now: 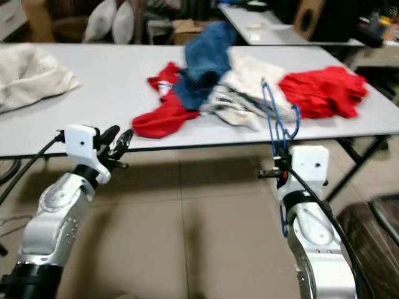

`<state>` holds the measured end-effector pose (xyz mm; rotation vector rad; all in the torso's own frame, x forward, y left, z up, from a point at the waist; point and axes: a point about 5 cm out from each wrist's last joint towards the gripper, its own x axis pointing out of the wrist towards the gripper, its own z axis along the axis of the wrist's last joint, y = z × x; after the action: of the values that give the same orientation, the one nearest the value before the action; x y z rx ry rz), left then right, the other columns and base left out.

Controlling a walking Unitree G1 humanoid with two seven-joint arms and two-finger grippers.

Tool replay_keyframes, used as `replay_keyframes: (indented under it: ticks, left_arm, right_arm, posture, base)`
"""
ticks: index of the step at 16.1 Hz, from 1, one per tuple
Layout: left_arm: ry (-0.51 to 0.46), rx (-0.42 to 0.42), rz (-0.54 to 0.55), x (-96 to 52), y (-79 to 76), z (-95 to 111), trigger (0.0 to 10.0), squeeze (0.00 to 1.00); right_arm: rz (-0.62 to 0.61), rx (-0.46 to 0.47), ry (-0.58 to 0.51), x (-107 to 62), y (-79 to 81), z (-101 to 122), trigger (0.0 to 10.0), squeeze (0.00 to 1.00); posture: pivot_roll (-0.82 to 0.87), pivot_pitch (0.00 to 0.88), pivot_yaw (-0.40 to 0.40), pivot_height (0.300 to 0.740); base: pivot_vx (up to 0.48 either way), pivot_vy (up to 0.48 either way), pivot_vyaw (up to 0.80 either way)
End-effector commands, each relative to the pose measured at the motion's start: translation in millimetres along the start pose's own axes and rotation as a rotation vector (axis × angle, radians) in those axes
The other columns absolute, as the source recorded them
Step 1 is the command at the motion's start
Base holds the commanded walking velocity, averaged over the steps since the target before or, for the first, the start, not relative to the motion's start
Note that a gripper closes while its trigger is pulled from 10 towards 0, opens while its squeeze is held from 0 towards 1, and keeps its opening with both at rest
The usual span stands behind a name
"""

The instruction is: Hang hanger

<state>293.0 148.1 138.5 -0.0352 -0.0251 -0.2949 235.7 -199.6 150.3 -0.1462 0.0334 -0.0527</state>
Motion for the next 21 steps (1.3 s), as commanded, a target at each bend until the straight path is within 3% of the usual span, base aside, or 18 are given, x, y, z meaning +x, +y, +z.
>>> replay_keyframes:
  ticks: [1,3,5,8,9,14,17,21]
  left_arm:
    - [0.004,0.013,-0.013,4.5,-4.4,1,10.0,0.12]
    - [0.003,0.003,0.016,6.9,-2.4,1,10.0,1.0]
    - [-0.001,0.005,0.038,8.9,0.6,1,10.0,1.0]
    - [-0.017,0.007,0.054,12.4,1.9,3,10.0,1.0]
    - [-0.024,0.005,0.064,13.8,3.0,4,10.0,1.0]
    - [-0.035,0.036,0.038,15.2,1.8,6,10.0,1.0]
    - [-0.04,0.058,0.04,17.2,2.0,7,10.0,1.0]
    - [-0.056,0.09,0.081,18.7,10.9,13,10.0,1.0]
  right_arm:
    - [-0.006,-0.021,-0.03,2.1,2.0,3,10.0,0.0]
    - [0.035,-0.007,0.0,4.0,6.9,1,10.0,0.0]
    - [0.052,0.015,-0.016,4.5,9.1,3,10.0,0.0]
    - [0.047,-0.05,-0.041,6.0,8.7,3,10.0,0.0]
    - [0.058,-0.029,-0.035,5.9,8.6,3,10.0,0.0]
    - [0.056,0.045,-0.017,5.5,12.4,1,10.0,0.0]
    - [0.058,0.016,-0.03,8.0,10.0,1,10.0,0.0]
    - [0.079,0.018,-0.012,12.0,10.9,-2,10.0,0.0]
  posture:
    - [-0.07,0.0,-0.023,0.74]
    - [-0.07,0.0,-0.023,0.74]
    - [-0.07,0.0,-0.025,0.74]
    - [-0.07,0.0,-0.023,0.74]
    - [-0.07,0.0,-0.025,0.74]
    - [-0.08,0.0,-0.024,0.74]
    - [-0.07,0.0,-0.023,0.74]
    - [-0.06,0.0,-0.019,0.74]
  base:
    - [0.0,0.0,-0.78]
    - [0.0,0.0,-0.39]
    - [0.0,0.0,0.0]
    - [0.082,0.0,0.0]
    - [0.27,0.0,0.0]
    - [0.361,0.0,-0.32]
    - [0.395,0.0,-0.65]
    - [0.397,0.0,0.0]
